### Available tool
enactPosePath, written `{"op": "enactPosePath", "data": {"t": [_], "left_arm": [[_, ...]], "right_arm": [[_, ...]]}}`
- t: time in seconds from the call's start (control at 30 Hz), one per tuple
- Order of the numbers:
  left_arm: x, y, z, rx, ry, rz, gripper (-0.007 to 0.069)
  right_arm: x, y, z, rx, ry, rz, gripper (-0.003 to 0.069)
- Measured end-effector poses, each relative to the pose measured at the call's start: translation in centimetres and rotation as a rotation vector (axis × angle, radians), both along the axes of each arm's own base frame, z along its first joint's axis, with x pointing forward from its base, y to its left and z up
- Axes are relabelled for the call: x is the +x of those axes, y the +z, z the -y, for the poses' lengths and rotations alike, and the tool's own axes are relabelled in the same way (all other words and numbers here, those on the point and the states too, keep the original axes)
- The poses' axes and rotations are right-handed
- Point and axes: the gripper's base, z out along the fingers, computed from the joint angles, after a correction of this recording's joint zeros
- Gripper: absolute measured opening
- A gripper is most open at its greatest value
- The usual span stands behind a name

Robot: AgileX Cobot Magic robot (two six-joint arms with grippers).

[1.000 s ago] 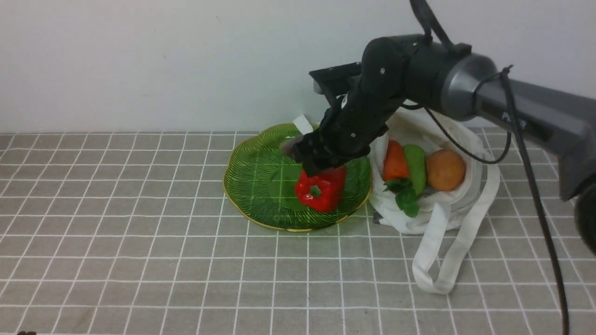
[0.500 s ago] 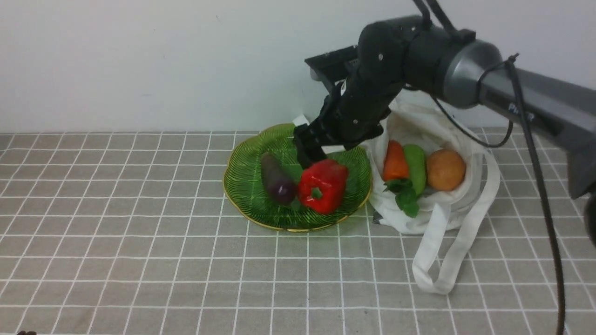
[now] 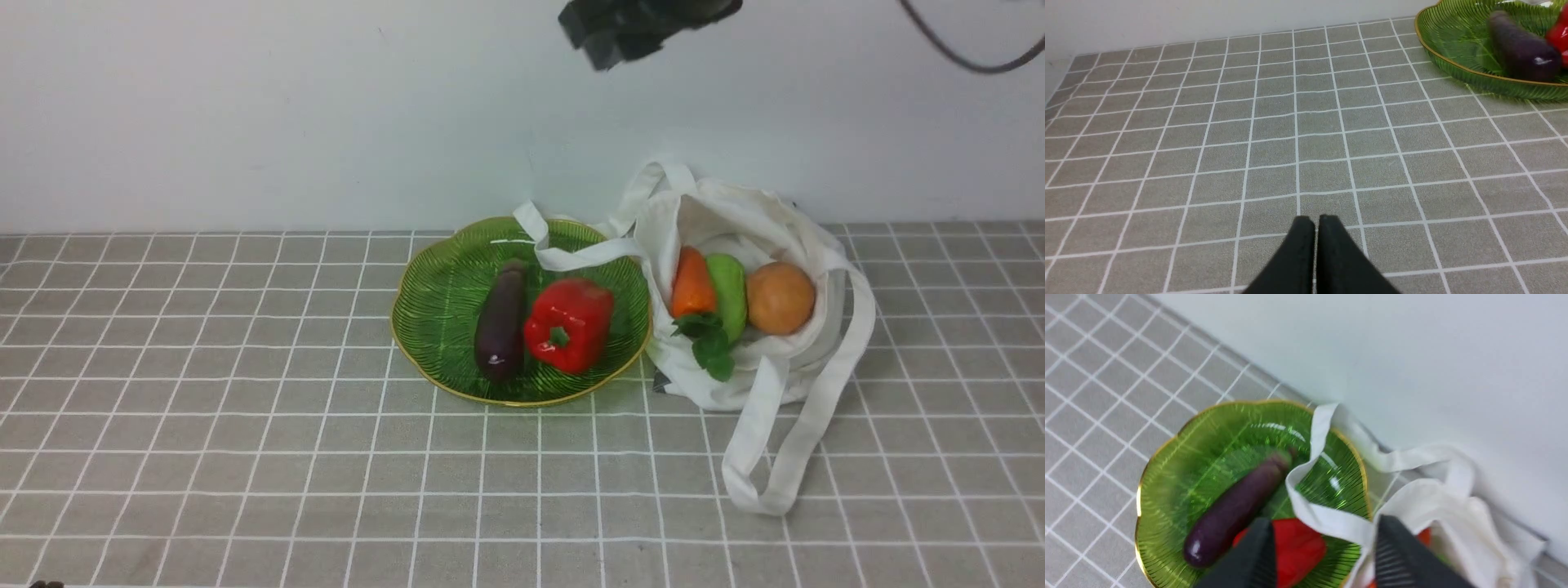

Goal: Take vegetables from bag on grey coffee tablecloth place on plate.

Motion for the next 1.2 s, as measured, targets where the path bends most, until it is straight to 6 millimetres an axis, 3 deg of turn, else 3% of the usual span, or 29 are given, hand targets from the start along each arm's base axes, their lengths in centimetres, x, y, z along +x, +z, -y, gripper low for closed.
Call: {"op": "enactPosePath", "data": {"t": [0.17,0.2,0.27,0.4,0.57,0.6,0.63,0.7,0.8,0.97,1.07,1.2], "left_arm": [[0.0,0.0,0.0,0.0,0.0,0.0,-0.0005],[0.0,0.0,0.0,0.0,0.0,0.0,-0.0005],[0.0,0.0,0.0,0.0,0.0,0.0,-0.0005],[0.0,0.0,0.0,0.0,0.0,0.0,-0.0005],[0.0,0.0,0.0,0.0,0.0,0.0,-0.0005],[0.0,0.0,0.0,0.0,0.0,0.0,-0.0005],[0.0,0.0,0.0,0.0,0.0,0.0,-0.0005],[0.0,0.0,0.0,0.0,0.0,0.0,-0.0005],[0.0,0.0,0.0,0.0,0.0,0.0,-0.0005],[0.0,0.0,0.0,0.0,0.0,0.0,-0.0005],[0.0,0.0,0.0,0.0,0.0,0.0,-0.0005],[0.0,0.0,0.0,0.0,0.0,0.0,-0.0005]], "right_arm": [[-5.1,3.6,3.3,0.006,-0.017,0.055,0.0034],[-6.9,4.0,4.4,-0.001,-0.027,0.056,0.0005],[-9.8,4.8,6.2,0.004,-0.044,0.071,-0.0008],[-14.7,4.5,9.4,0.01,-0.093,0.07,-0.0013],[-21.8,1.8,13.7,0.106,-0.152,0.147,-0.0015],[-21.8,1.8,13.7,0.114,-0.153,0.154,-0.0015],[-23.9,0.2,14.9,0.17,-0.155,0.201,-0.0015],[-25.3,-1.1,15.6,0.215,-0.152,0.243,-0.0015],[-28.4,-5.2,17.0,0.336,-0.117,0.385,-0.0015],[-30.8,-10.4,17.8,0.474,-0.039,0.599,-0.0015],[-31.3,-12.0,17.8,0.519,-0.009,0.67,-0.0015],[-31.3,-12.6,17.7,0.532,0.003,0.695,-0.0015]]}}
